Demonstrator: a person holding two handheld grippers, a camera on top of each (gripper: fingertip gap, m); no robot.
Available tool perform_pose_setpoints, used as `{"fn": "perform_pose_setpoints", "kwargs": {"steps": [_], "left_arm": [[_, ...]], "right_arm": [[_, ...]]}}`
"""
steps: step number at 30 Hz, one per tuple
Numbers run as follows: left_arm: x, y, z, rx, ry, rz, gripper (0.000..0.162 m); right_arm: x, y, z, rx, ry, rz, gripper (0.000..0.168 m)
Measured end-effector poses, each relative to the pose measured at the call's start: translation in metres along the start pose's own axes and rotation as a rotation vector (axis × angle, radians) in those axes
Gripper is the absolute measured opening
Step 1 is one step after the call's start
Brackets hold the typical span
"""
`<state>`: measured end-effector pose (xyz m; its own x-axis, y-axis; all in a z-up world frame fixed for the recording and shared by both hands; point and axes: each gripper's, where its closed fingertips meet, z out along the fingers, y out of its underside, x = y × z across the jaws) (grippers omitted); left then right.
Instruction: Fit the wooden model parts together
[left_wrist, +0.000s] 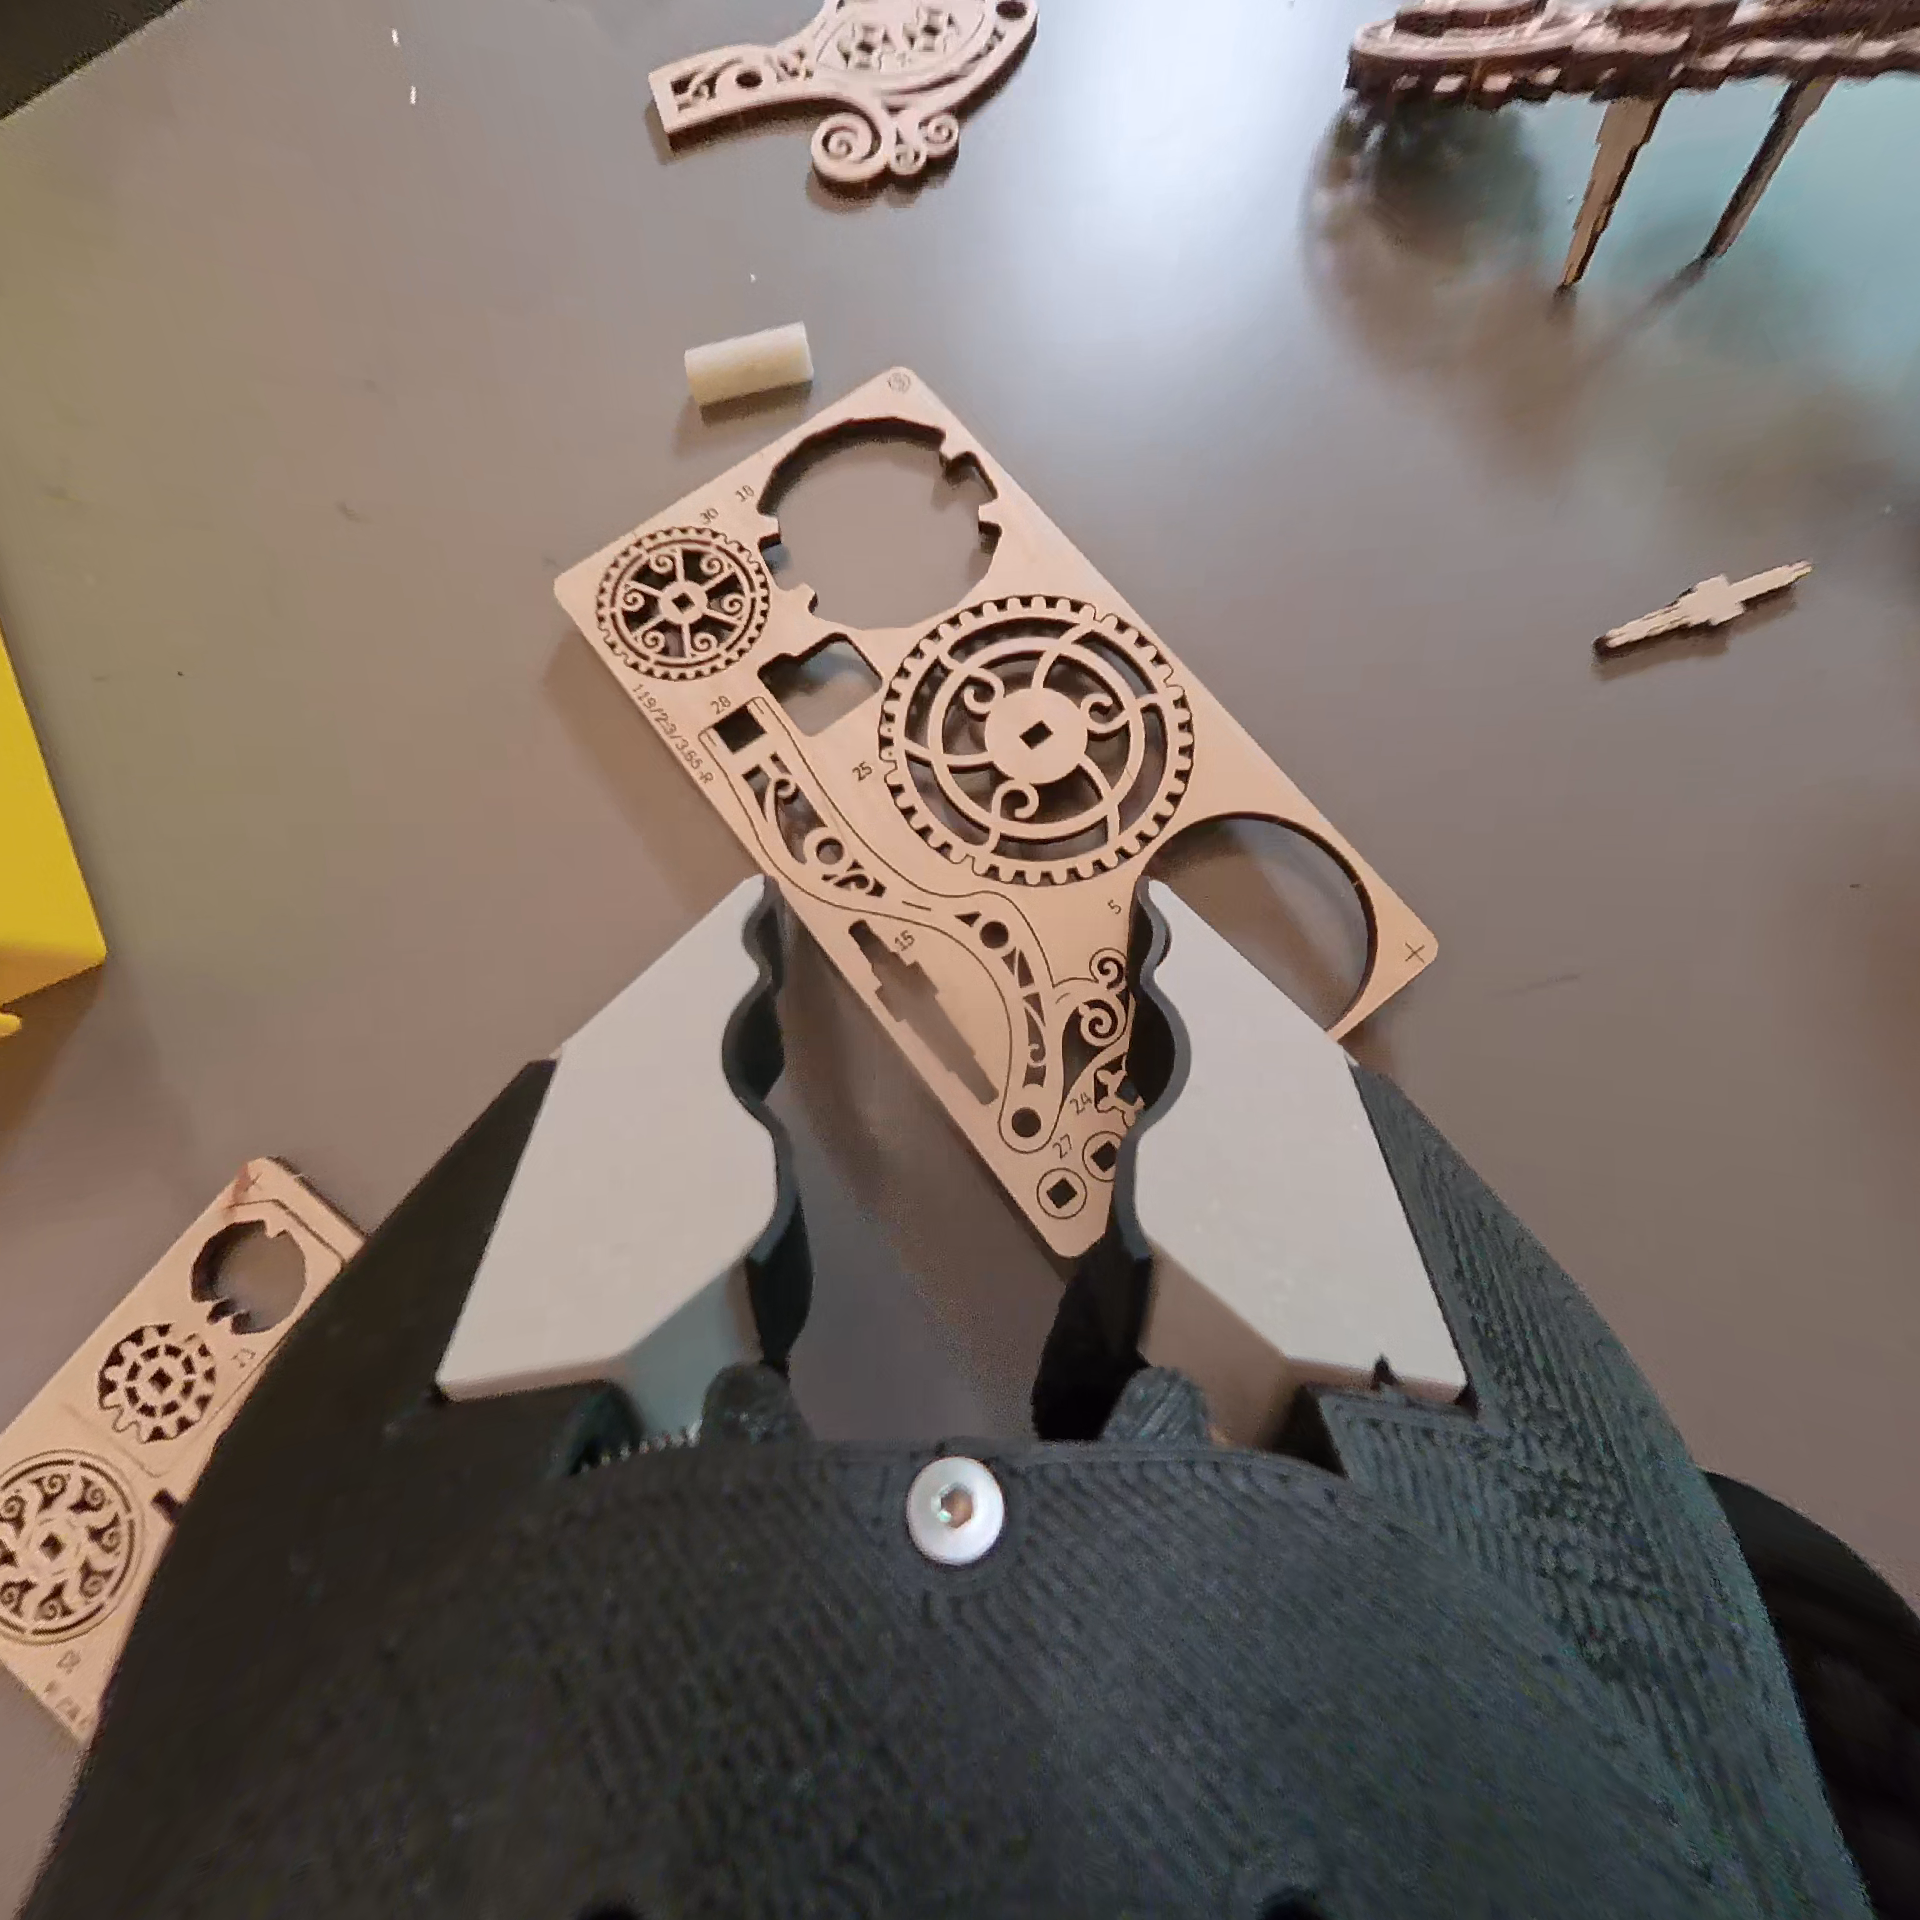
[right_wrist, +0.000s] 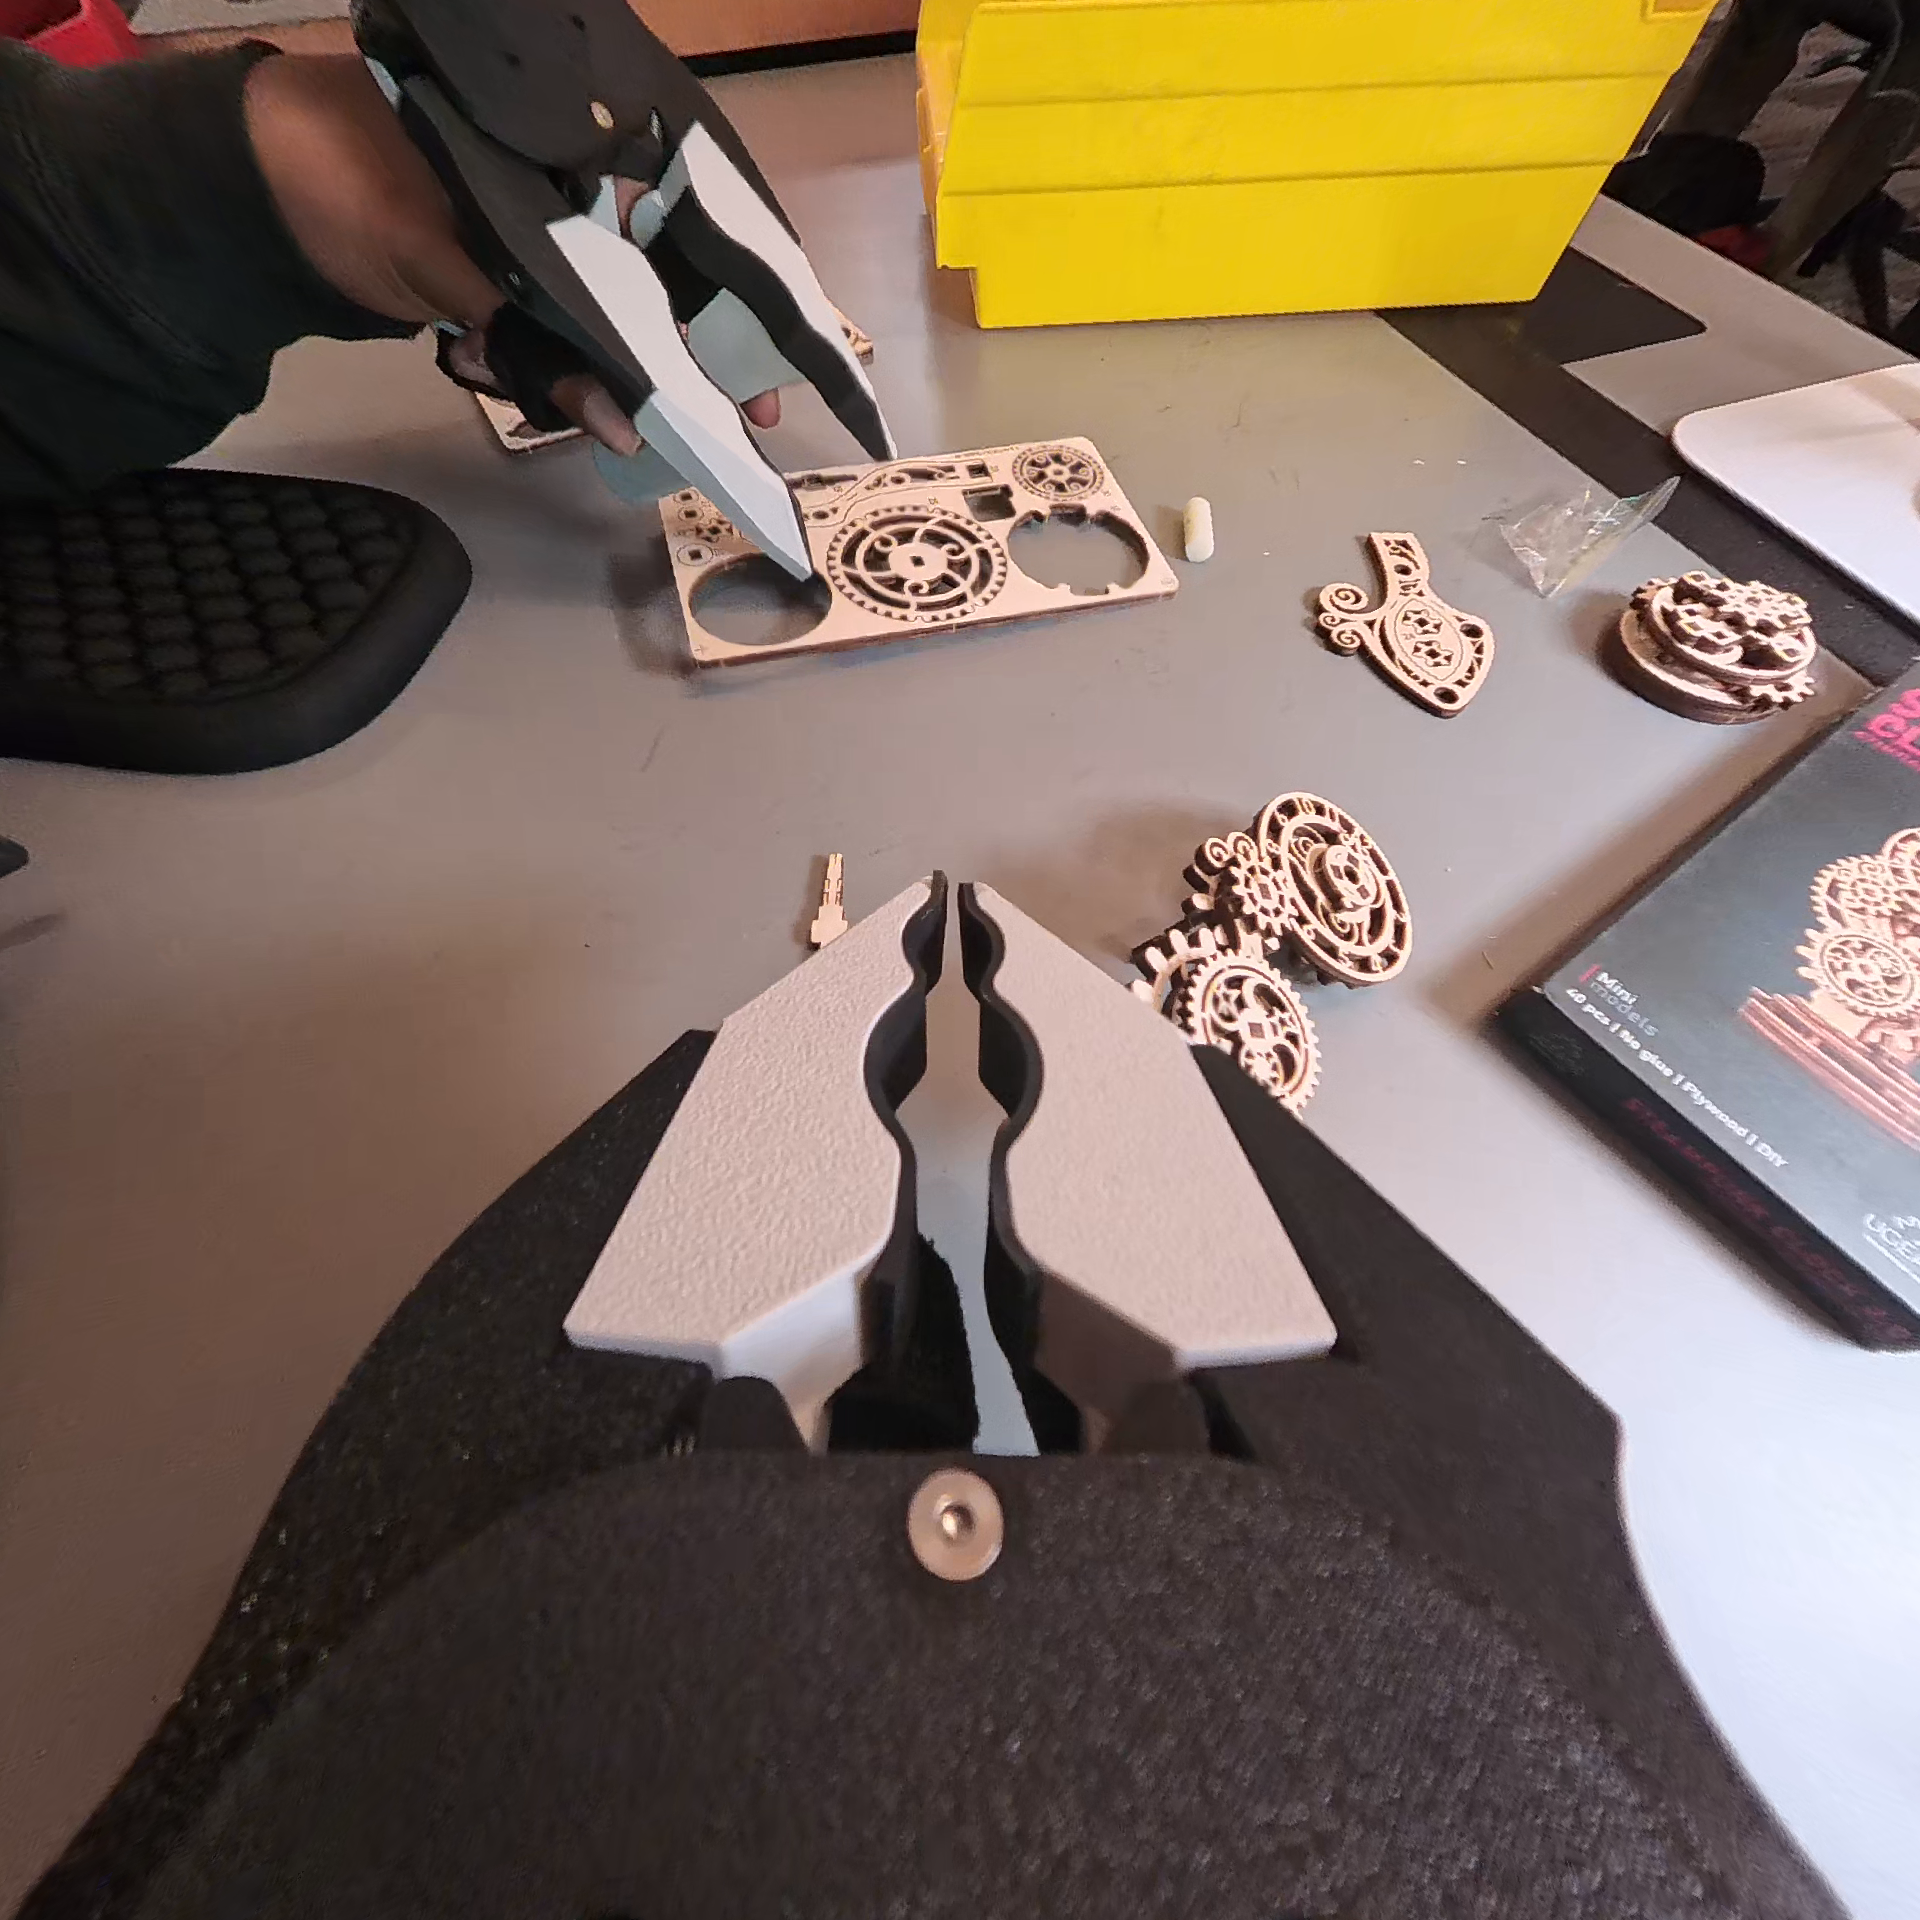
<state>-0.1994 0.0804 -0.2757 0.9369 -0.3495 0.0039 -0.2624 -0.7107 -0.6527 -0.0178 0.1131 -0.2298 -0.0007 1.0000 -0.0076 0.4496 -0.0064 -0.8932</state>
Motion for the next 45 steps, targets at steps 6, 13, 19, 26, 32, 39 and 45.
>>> {"fn": "perform_pose_setpoints", "kwargs": {"steps": [6,13,19,26,32,39,45], "left_arm": [[0.010,-0.009,-0.006,0.064,0.028,-0.030,0.065],[0.030,-0.011,-0.007,0.117,0.082,-0.075,0.064],[0.055,-0.025,-0.013,0.225,0.145,-0.057,0.064],[0.082,-0.067,-0.048,0.530,0.186,0.092,0.064],[0.108,-0.078,-0.062,0.654,0.081,0.344,0.064],[0.114,-0.075,-0.055,0.668,0.116,0.341,0.064],[0.111,-0.072,-0.071,0.697,0.444,0.080,0.065]], "right_arm": [[-0.001,-0.002,0.000,0.020,-0.007,0.014,0.000],[-0.003,0.000,0.003,0.022,-0.022,0.018,0.002],[-0.011,-0.001,0.009,0.023,-0.051,0.068,0.006],[-0.039,-0.022,0.020,0.125,-0.239,0.344,0.043],[-0.049,-0.062,0.009,0.347,-0.467,0.658,0.031],[-0.042,-0.056,0.012,0.346,-0.460,0.717,0.003],[-0.022,-0.063,-0.007,0.428,-0.551,0.851,0.002]]}}
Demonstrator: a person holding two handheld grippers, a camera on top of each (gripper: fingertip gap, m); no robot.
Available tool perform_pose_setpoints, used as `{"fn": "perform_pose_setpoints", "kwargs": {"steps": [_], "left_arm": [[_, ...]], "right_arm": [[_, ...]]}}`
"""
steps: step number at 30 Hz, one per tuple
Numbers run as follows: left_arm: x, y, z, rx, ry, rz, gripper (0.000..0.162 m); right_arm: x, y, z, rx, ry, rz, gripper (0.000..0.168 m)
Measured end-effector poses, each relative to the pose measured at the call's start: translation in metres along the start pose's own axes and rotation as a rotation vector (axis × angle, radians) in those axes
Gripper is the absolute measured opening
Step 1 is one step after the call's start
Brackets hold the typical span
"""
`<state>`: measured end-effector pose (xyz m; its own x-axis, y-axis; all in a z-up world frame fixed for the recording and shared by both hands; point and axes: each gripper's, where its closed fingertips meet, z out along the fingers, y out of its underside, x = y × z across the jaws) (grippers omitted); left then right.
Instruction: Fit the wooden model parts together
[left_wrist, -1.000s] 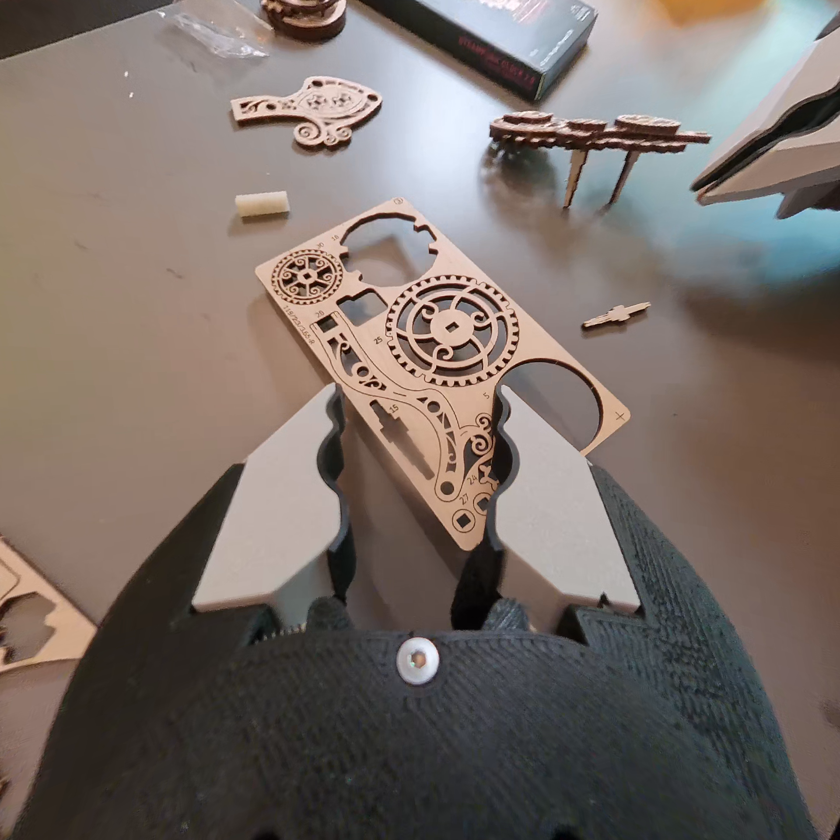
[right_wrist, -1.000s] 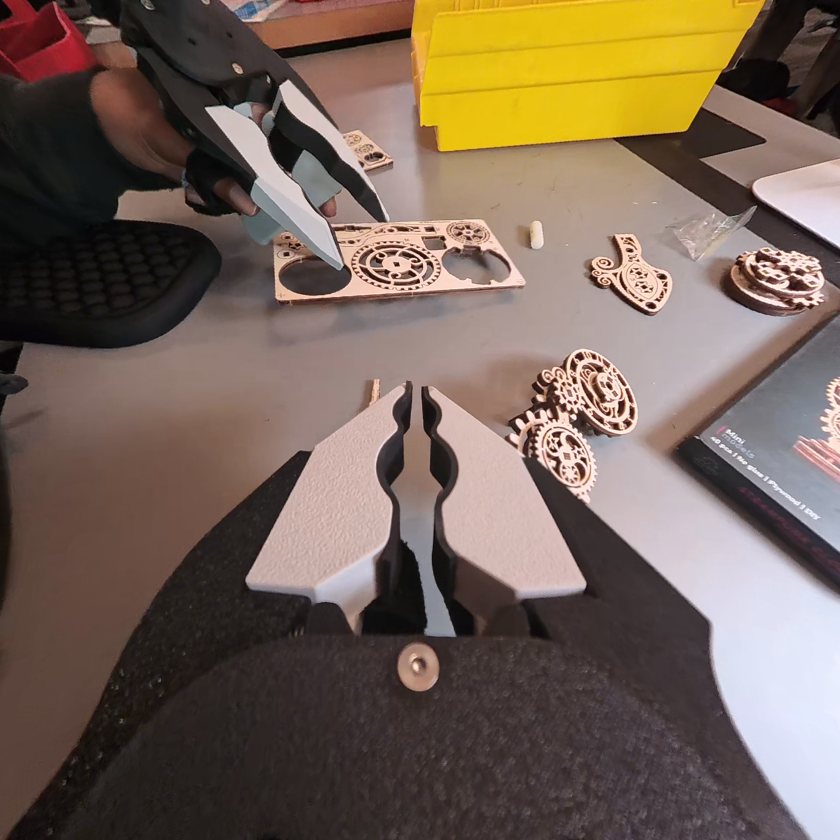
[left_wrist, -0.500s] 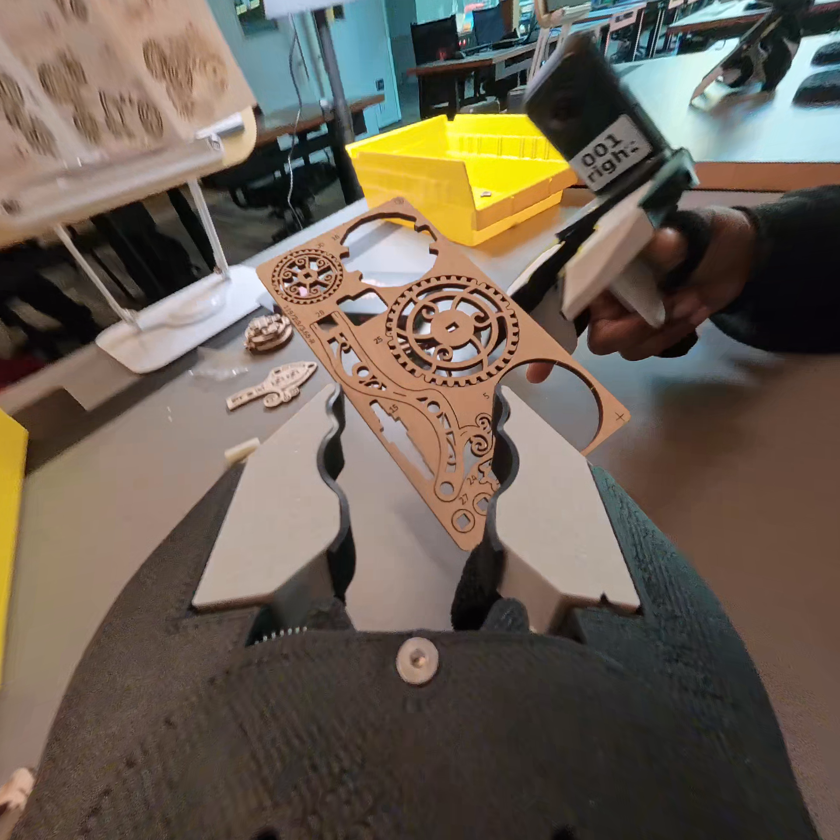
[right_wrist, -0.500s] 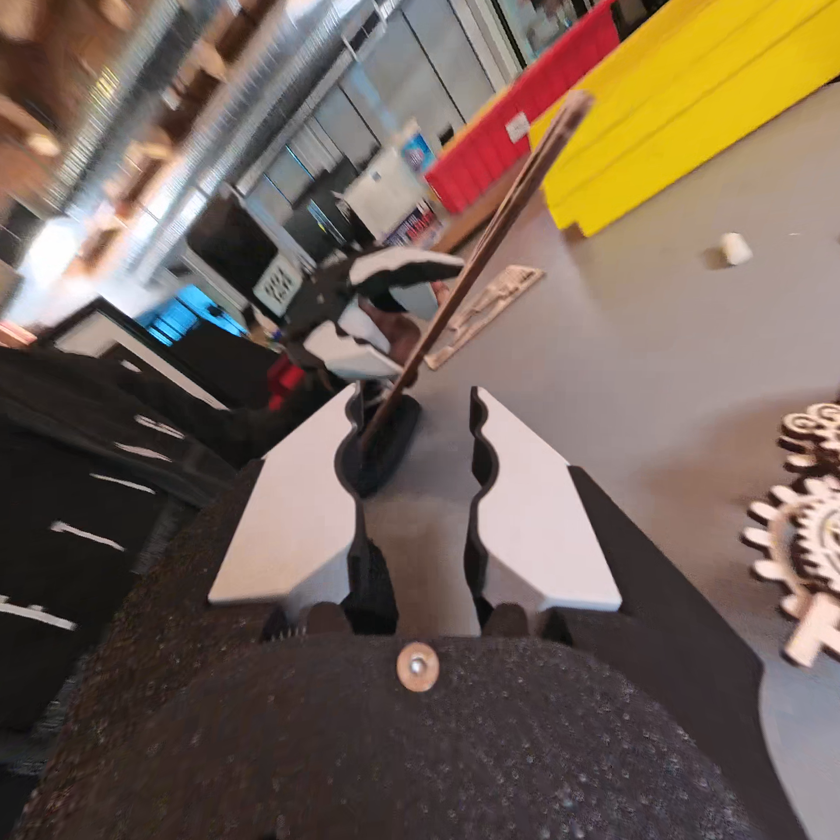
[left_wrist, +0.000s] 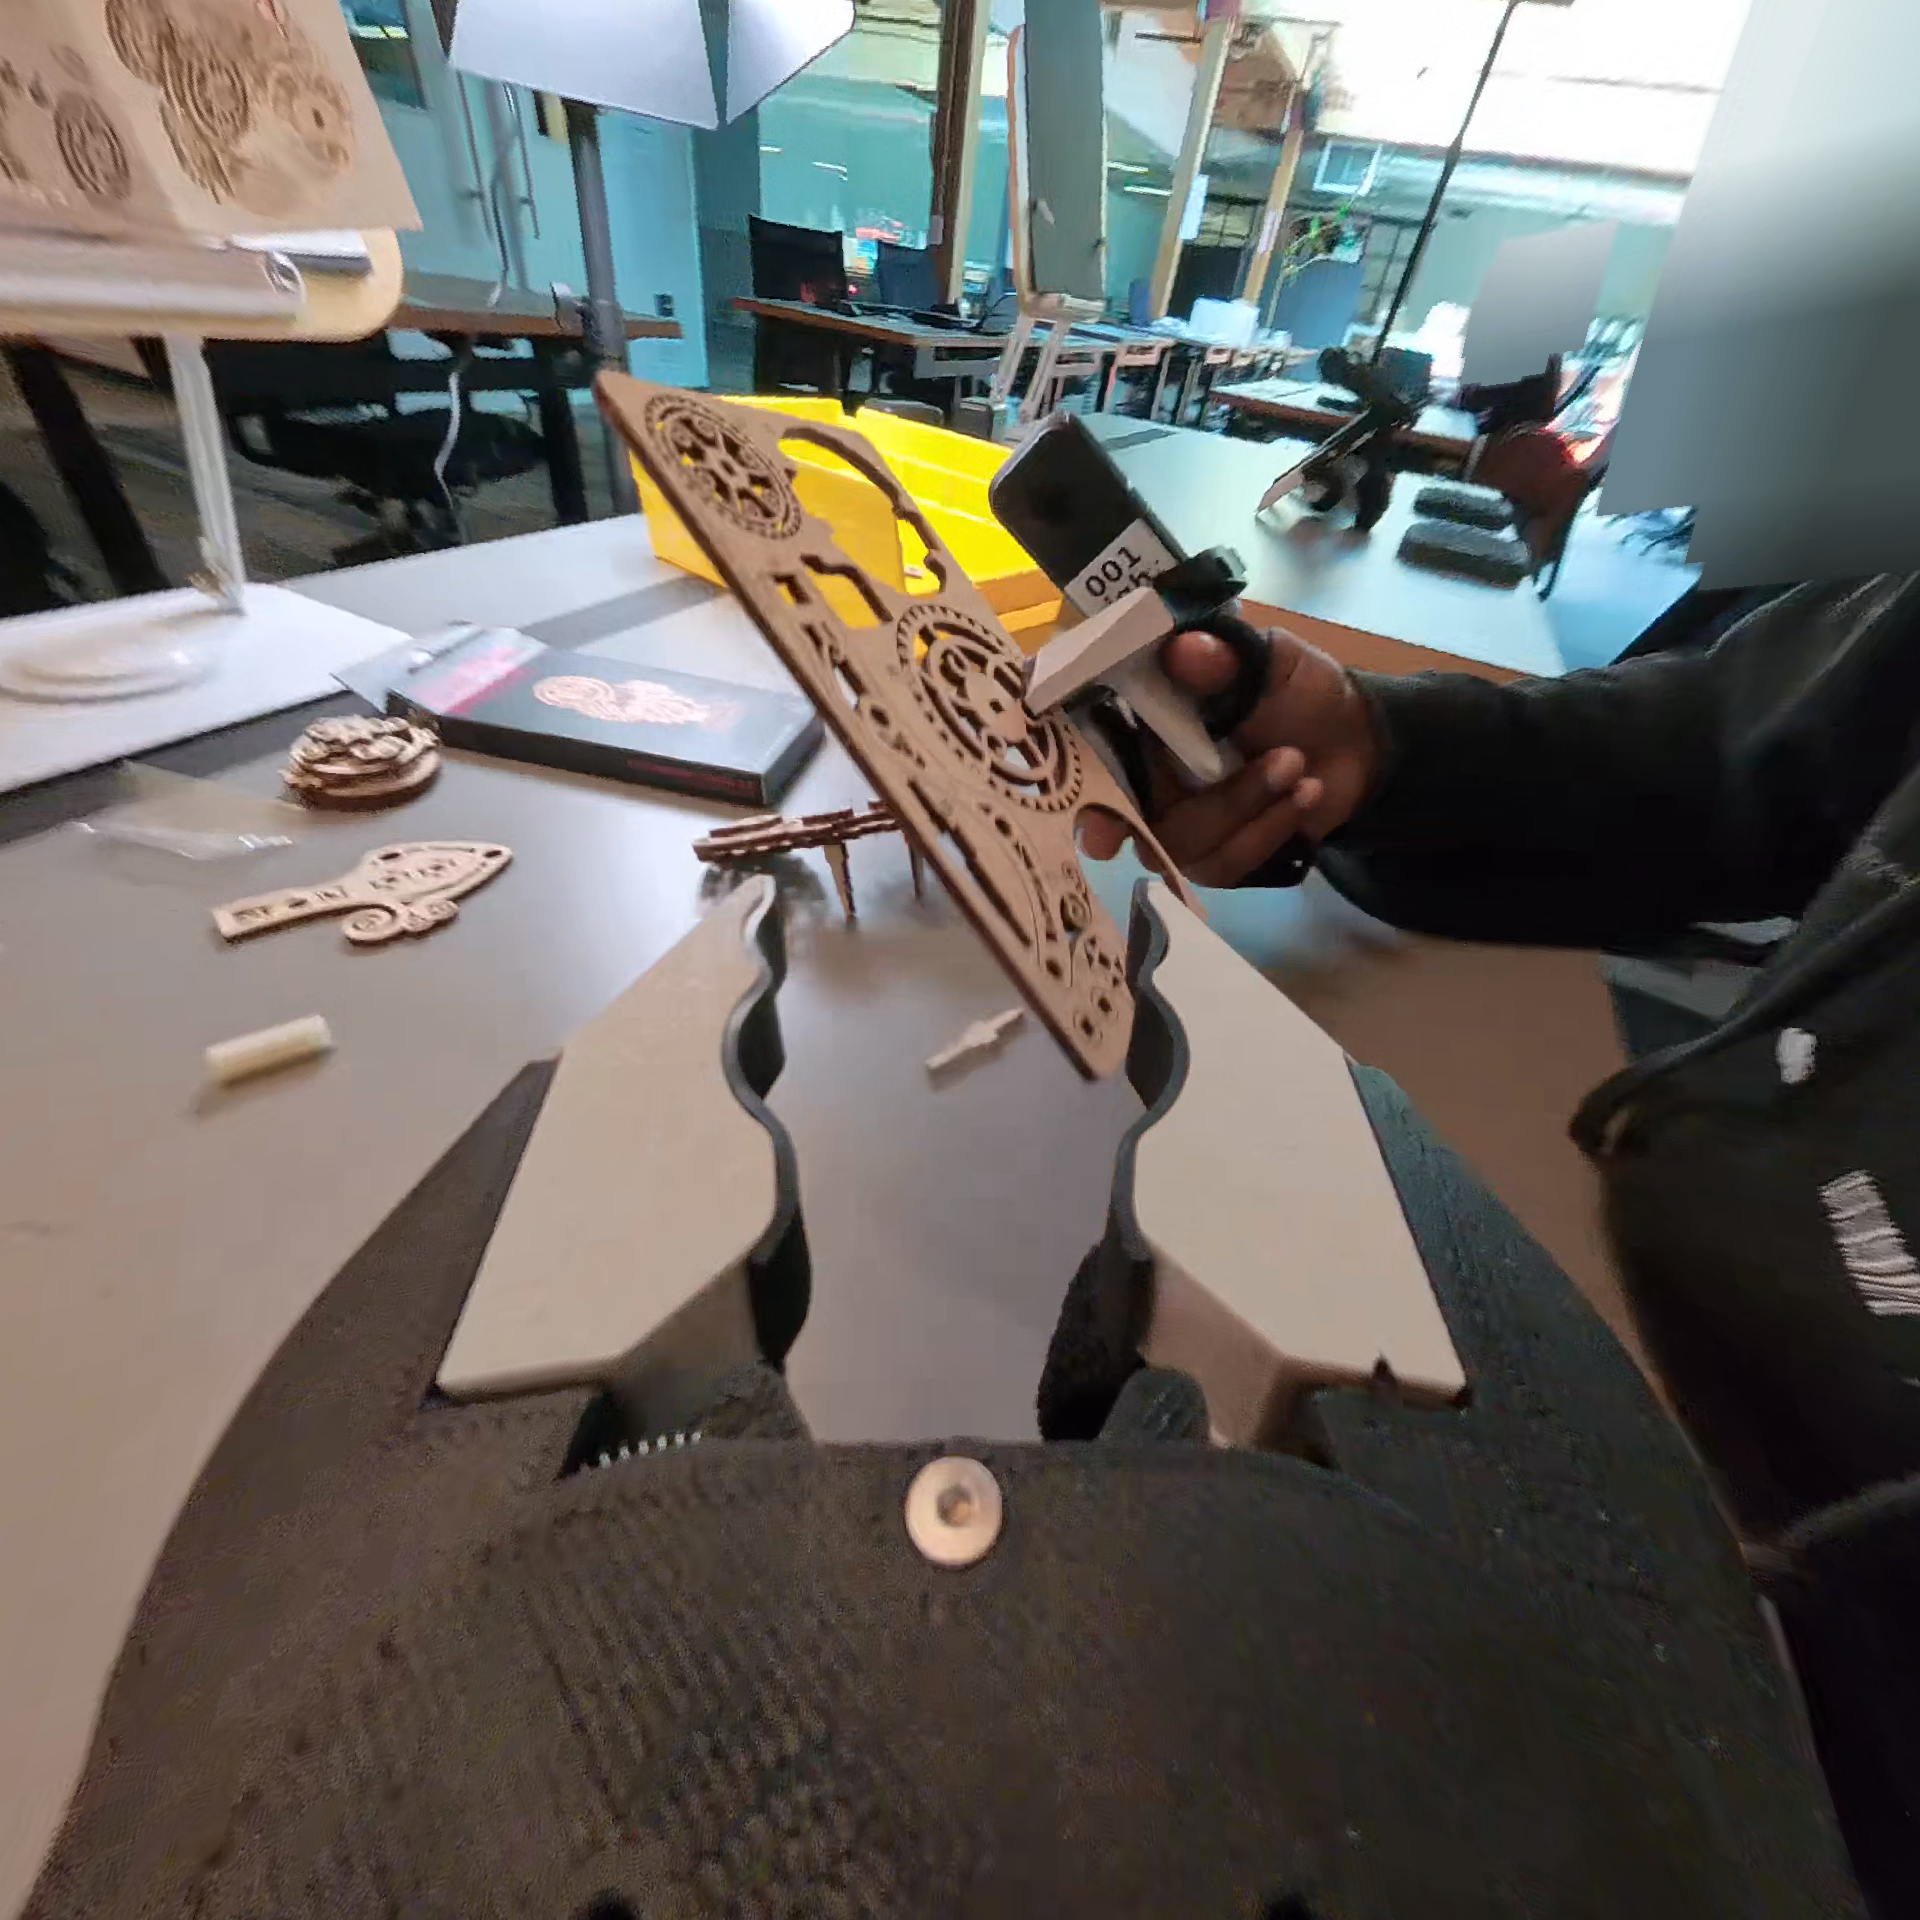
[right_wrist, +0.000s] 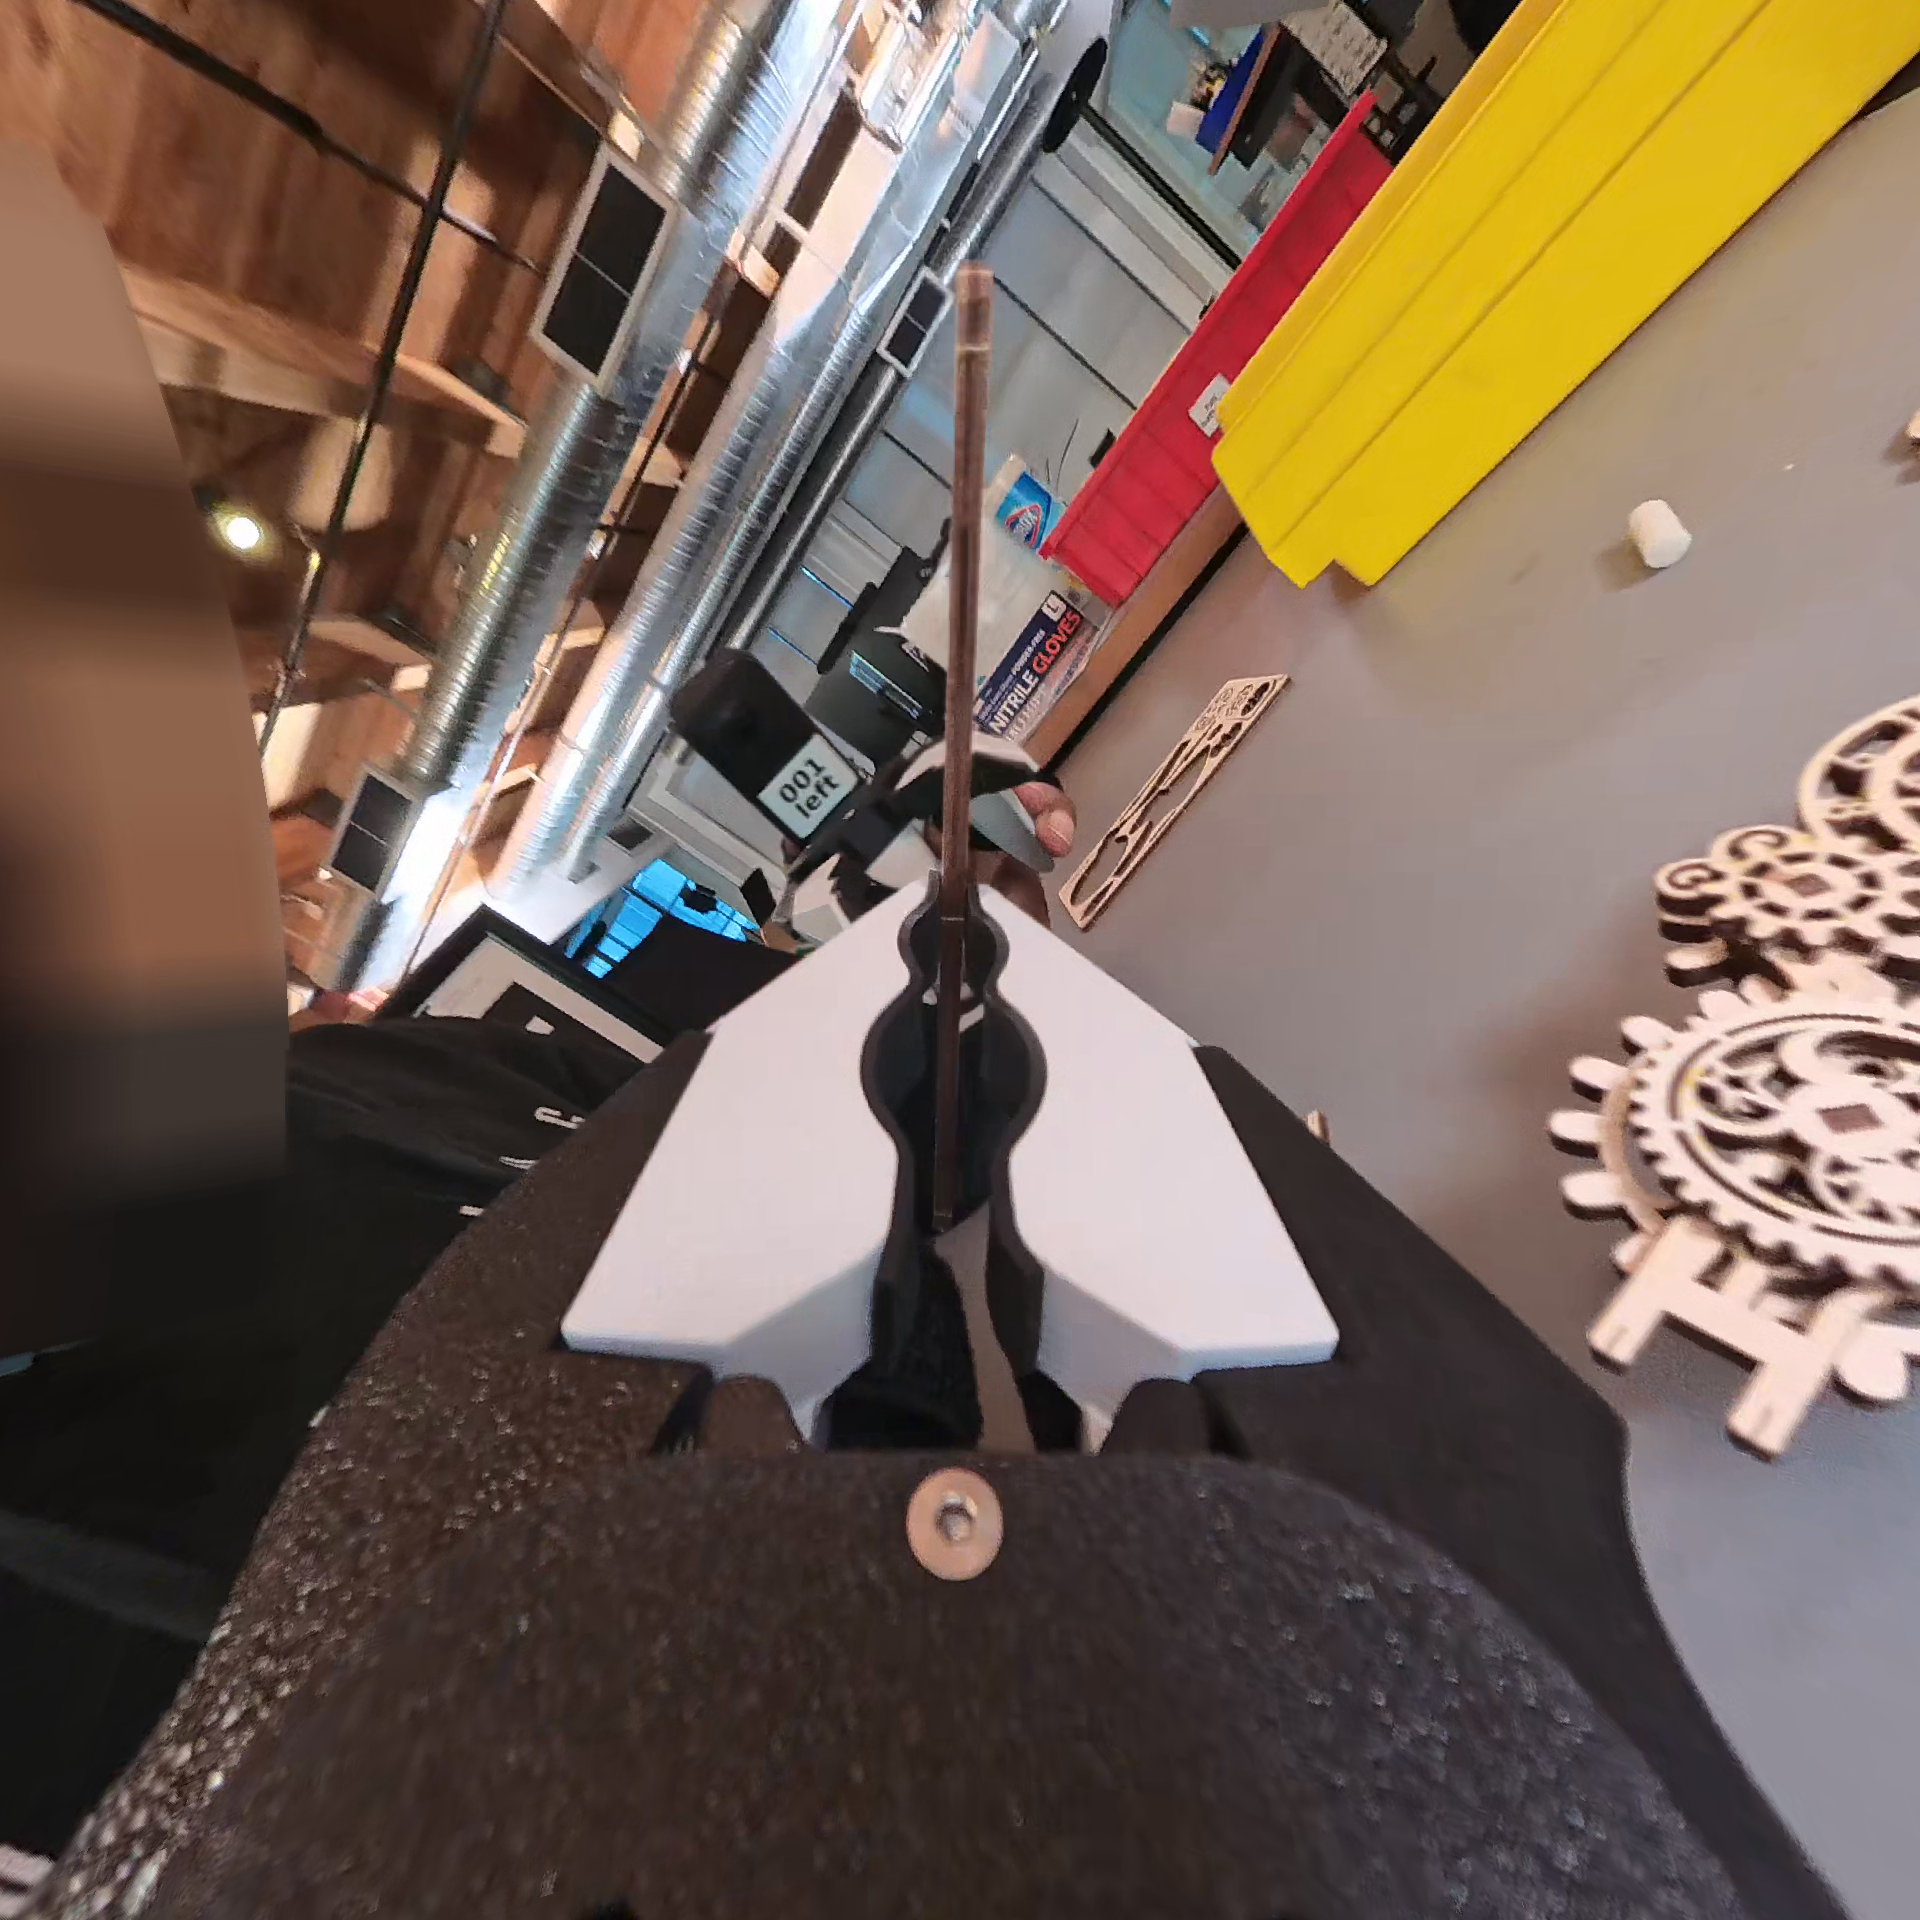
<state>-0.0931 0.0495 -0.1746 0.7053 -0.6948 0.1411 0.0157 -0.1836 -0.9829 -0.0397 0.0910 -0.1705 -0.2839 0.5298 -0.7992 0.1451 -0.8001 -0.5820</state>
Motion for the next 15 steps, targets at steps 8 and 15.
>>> {"fn": "perform_pose_setpoints", "kwargs": {"steps": [8,15], "left_arm": [[0.012,0.011,0.001,-0.043,0.111,-0.065,0.047],[0.022,0.019,0.003,-0.080,0.165,-0.051,0.039]], "right_arm": [[0.001,-0.008,-0.007,0.047,-0.045,0.095,0.002],[0.002,-0.010,-0.008,0.057,-0.047,0.112,0.002]]}}
